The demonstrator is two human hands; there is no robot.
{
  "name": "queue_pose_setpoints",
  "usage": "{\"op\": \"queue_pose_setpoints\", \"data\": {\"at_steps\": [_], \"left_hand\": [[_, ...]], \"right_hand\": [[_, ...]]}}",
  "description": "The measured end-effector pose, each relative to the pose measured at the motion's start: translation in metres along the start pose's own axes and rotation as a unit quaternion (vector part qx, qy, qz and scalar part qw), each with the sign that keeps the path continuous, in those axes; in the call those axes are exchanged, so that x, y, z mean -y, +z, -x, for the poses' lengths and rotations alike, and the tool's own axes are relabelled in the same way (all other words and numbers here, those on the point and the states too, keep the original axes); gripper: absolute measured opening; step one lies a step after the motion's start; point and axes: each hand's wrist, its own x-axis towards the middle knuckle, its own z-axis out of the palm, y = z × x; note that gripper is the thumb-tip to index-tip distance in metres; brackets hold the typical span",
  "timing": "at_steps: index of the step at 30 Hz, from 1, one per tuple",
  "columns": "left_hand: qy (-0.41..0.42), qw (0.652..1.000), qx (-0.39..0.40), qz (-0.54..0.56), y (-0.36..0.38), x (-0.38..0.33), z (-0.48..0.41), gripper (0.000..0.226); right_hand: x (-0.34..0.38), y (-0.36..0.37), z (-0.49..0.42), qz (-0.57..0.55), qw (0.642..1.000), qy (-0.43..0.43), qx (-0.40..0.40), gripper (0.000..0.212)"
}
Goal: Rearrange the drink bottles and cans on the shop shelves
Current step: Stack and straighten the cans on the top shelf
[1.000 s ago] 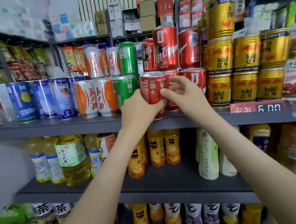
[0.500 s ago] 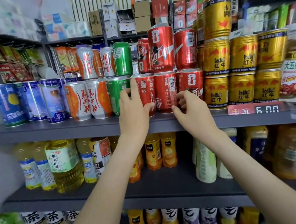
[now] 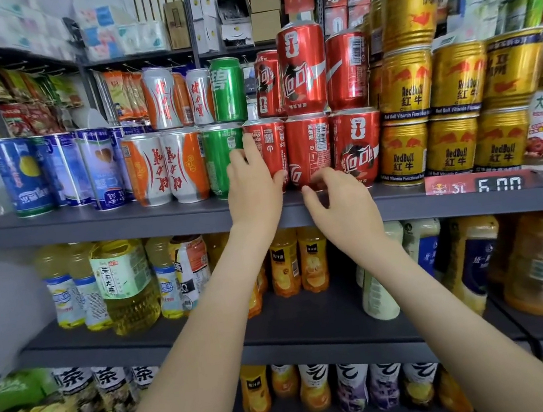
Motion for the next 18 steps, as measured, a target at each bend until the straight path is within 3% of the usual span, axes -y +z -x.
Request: {"op": "queue_pose_setpoints", "data": {"at_steps": [4,10,14,18], "left_hand": [[0.024,0.999,-0.02,-0.019,-0.002,-0.008,0.013,0.063],[0.149,0.988,-0.018,0.023,0.006,-0.051,0.038,0.047],[0.187,0.98,0.025,0.057,0.019,-0.1,0.059,0.042],[0.218,0.962,0.124,0.11,0.039,-0.166,0.077,0.041]], "right_hand": [[-0.003,-0.008,0.005,-0.013,1.0,-0.006,-0.002,0.026],[-0.03,-0.053,0.007,-0.018,0.998,0.012,-0.063,0.026],[-0.067,-0.106,0.019,0.044,0.996,0.015,-0.074,0.026],[-0.108,-0.17,0.033,0.096,0.992,0.015,-0.075,0.025]]}}
